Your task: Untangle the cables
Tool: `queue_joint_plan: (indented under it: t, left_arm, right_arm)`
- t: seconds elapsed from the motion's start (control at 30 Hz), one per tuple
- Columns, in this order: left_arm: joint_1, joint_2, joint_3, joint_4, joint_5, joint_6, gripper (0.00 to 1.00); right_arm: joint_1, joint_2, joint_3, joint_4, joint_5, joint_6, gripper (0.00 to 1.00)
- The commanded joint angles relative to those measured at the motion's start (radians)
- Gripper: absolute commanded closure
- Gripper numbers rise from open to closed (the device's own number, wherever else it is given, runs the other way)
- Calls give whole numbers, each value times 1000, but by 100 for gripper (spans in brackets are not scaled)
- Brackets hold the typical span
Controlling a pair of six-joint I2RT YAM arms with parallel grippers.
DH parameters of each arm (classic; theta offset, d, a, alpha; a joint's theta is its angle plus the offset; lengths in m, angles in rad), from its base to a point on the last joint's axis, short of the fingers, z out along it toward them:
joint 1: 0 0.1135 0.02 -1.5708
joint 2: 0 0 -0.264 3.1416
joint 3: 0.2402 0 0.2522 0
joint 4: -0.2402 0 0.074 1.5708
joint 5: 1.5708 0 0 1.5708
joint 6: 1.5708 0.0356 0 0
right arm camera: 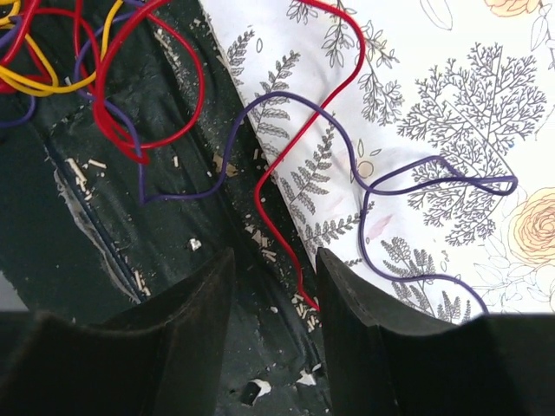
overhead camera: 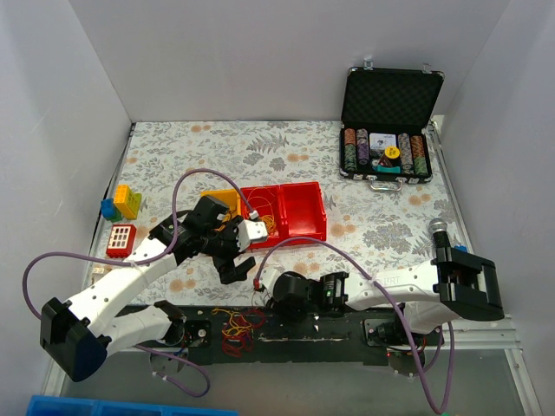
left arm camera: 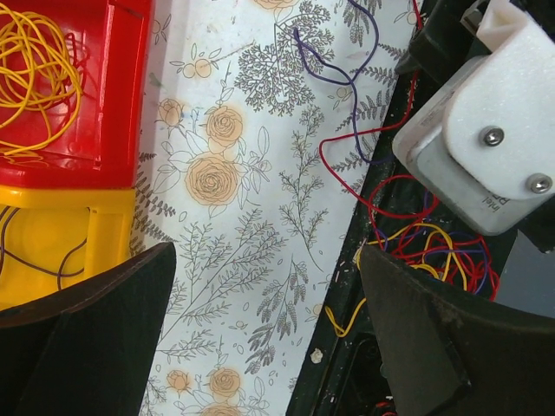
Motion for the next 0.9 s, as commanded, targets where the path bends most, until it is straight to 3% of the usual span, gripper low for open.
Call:
queue_joint_plan:
  t: [0.0, 0.17, 0.37, 0.53, 0.7, 0.87]
  left_arm:
    - [7, -26, 9, -17, 2, 26, 12]
    - [6, -35, 6, -7, 0, 28, 12]
    - [6, -48, -2, -4, 2, 25, 12]
    - [6, -48, 4, 4, -6, 17, 12]
    - [7, -34, 49, -27, 19, 26, 12]
    - [7, -26, 47, -60, 49, 62, 14]
  right_arm:
    - [-1, 29, 13, 53, 42, -35, 52]
    - [-2, 71, 14, 69, 30, -40, 67]
    - [-5, 68, 28, 59, 46, -46, 99]
    - [-79, -29, 71, 9, 126, -58, 99]
    - [-304, -194, 146, -34, 99, -89, 99]
    - [-447, -337, 273, -45, 33, -103, 99]
